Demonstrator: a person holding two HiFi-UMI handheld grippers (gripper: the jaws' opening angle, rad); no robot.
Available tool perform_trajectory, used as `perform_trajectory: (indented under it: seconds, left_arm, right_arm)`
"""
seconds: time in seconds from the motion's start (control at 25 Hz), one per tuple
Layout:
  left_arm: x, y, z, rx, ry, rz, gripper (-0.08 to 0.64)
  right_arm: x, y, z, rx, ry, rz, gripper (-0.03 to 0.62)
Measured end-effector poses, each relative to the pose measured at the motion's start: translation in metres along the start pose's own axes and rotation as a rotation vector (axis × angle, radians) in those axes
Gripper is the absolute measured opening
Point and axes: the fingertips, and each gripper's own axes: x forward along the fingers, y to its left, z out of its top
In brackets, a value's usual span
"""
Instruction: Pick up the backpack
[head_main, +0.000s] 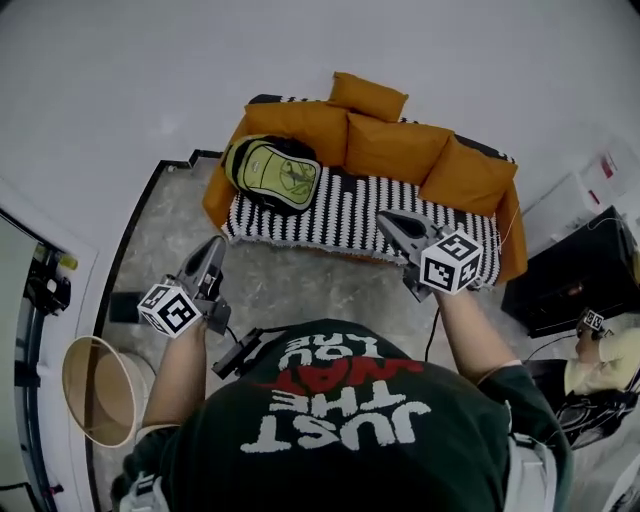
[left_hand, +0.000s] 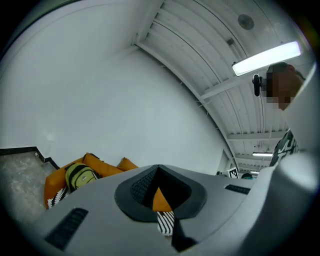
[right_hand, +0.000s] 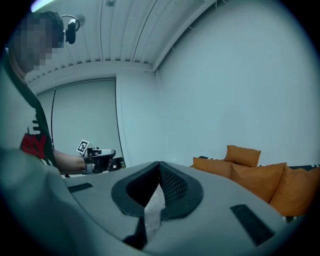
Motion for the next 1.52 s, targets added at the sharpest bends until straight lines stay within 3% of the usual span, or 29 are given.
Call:
perform_trajectory:
  seconds: [0.36,0.64,0.84,1.0,1.24,1.52]
  left_arm:
    - [0.035,0.073,0.013,-0.029,0.001,0.101,0.000]
    - [0.097,0.140,0.028,-0.009,-0.042,0.256,0.000]
    - [0.158,0.198,0.033,-0.023,-0.078,0.430,0.002]
    - [0.200,0.239,0.035,-0.031,-0.056,0.536,0.000]
    - [0.235,0.309,0.022,-0.029,0.030,0.598,0.002]
    - [0.242,0.419,-0.005,-0.045,0.117,0.634,0.002]
  right_arm:
    - [0.082,-0.067,0.011,0.029,0.024,0.043,0.031]
    - [0.178,-0.160,0.023,0.038,0.038,0.195,0.031]
    - [0.250,-0.236,0.036,0.034,0.081,0.315,0.031]
    - [0.307,-0.278,0.051,0.007,0.116,0.405,0.031]
    - [0.394,-0.298,0.052,-0.023,0.151,0.453,0.031]
    - [0.478,-0.282,0.032,-0.043,0.173,0.450,0.031]
